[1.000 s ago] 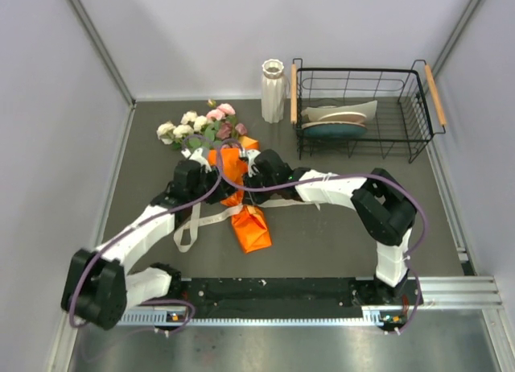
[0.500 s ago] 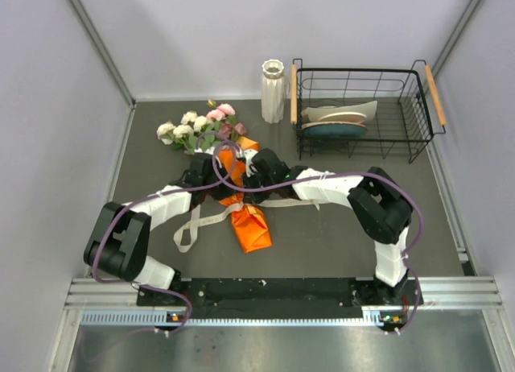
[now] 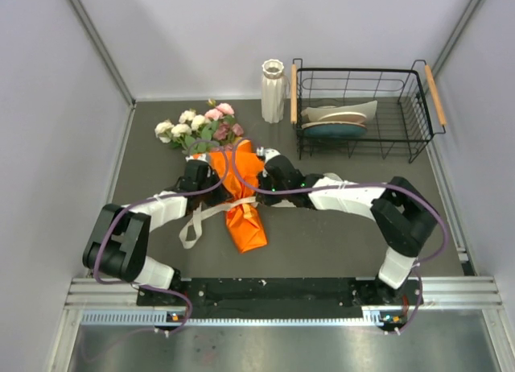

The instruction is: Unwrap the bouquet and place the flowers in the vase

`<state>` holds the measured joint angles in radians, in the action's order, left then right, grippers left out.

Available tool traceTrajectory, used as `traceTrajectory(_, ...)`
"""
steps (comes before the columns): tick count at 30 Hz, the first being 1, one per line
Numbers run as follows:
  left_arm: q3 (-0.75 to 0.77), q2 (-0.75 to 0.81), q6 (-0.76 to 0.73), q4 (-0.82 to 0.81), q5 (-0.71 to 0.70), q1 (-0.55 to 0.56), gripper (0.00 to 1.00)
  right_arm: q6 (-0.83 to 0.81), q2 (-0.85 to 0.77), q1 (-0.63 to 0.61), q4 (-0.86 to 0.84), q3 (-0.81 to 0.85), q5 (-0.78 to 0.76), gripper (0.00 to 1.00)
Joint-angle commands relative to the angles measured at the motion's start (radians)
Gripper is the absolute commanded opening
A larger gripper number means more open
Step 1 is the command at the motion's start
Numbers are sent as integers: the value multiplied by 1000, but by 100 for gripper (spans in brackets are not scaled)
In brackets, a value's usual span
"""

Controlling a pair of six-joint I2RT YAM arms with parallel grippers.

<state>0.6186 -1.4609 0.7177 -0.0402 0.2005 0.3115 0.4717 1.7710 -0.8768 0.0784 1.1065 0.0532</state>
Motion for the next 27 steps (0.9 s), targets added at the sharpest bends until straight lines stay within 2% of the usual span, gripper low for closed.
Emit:
traceTrajectory(1, -34, 4, -47, 19, -65, -32, 0, 192, -116, 41, -190, -135, -77, 0)
traceTrajectory(4, -30, -3, -57, 17, -56, -38, 0, 248, -169, 82, -265, -218, -58, 0)
traceTrajectory(6, -22, -1, -66, 20, -55, -40, 0, 239, -212, 104, -279, -247, -91, 0)
traceTrajectory(9, -10, -6, -77, 26, -46, -40, 0, 194, -295, 171, -348, -322, -56, 0)
traceTrajectory(14, -2, -7, -90, 36, -47, -45, 0, 128, -453, 245, -244, -373, -124, 0)
traceTrajectory(17, 1, -9, -98, 36, -42, -52, 0, 99, -582, 277, -142, -419, -235, 0)
traceTrajectory(20, 4, -10, -106, 36, -29, -54, 0, 67, -695, 321, -106, -465, -285, 0)
traceTrajectory(22, 9, -10, -118, 36, -10, -54, 0, 30, -714, 328, -115, -476, -259, 0)
traceTrajectory(23, 10, -9, -124, 36, 16, -52, 1, -10, -696, 328, -129, -467, -175, 0)
traceTrajectory(26, 32, 22, -152, 78, 89, -52, 8, -42, -621, 329, -161, -418, 3, 0)
traceTrajectory(27, 46, 54, -161, 94, 102, -52, 15, -41, -564, 329, -167, -409, 28, 0)
